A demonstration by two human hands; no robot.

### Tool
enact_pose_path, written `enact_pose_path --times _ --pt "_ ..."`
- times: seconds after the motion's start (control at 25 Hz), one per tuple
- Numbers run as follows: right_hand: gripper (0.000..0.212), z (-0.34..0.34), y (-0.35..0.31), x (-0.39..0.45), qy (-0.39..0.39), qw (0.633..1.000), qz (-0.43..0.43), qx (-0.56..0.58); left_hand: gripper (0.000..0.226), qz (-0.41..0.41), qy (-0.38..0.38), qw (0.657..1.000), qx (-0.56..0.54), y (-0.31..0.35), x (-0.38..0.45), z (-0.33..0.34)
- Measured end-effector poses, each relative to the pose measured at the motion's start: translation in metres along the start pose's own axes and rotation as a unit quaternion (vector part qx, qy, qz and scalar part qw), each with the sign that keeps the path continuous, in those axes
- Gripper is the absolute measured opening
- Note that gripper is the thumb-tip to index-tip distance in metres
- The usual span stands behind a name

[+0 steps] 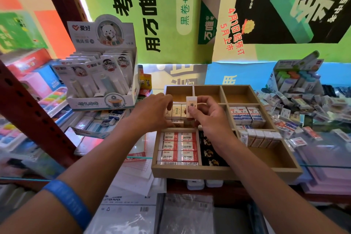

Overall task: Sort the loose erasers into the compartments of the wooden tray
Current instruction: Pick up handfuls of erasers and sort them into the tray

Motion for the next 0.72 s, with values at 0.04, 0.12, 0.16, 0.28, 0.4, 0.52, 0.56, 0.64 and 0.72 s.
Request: enact_pose_path --times 0.04,0.12,0.16,0.28,0.4,0.52,0.56,0.64,0.72 --pt "0.025 0.000 0.000 0.000 -0.001 1.000 0.001 0.000 0.040 -0.005 -0.001 1.000 -0.002 -0.002 0.000 0.003" --pt "0.026 0.000 0.000 0.000 -0.003 1.000 0.002 -0.002 0.039 -0.012 -0.003 1.000 -0.012 -0.004 0.000 0.006" --pt "0.027 0.000 0.000 0.000 -0.005 1.000 0.001 -0.004 0.039 -0.016 -0.008 1.000 -0.010 -0.004 0.002 0.007" --pt "0.026 -0.001 0.001 0.001 -0.008 1.000 -0.005 0.006 0.042 -0.027 -0.050 0.998 -0.025 -0.006 0.011 0.007" --pt "0.026 -0.002 -0.001 0.001 -0.003 1.000 -0.007 0.013 0.046 -0.043 -0.079 0.988 -0.127 -0.009 0.015 0.010" --pt "0.029 -0.003 -0.001 0.001 -0.001 1.000 -0.008 0.025 0.058 -0.073 -0.021 0.993 -0.093 -0.007 0.015 0.013" --pt "0.029 -0.002 -0.001 0.001 0.000 1.000 -0.007 0.026 0.059 -0.076 -0.002 0.993 -0.092 -0.006 0.014 0.016" --pt "0.028 -0.003 -0.001 0.002 0.004 1.000 -0.003 0.010 0.054 -0.066 0.015 0.988 -0.138 -0.008 0.012 0.020" --pt "0.027 -0.008 -0.003 0.002 0.016 1.000 0.001 -0.011 0.048 -0.045 0.017 0.983 -0.175 -0.011 0.009 0.021"
Point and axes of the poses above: each hand's wrist, its own x-axis towards the middle knuckle, its own z-axis out of the palm, y = z × x, the point moved 7 cm from there along x, towards the middle knuckle, and after that the axes turned 14 degrees about -y, right-handed, at the moved point
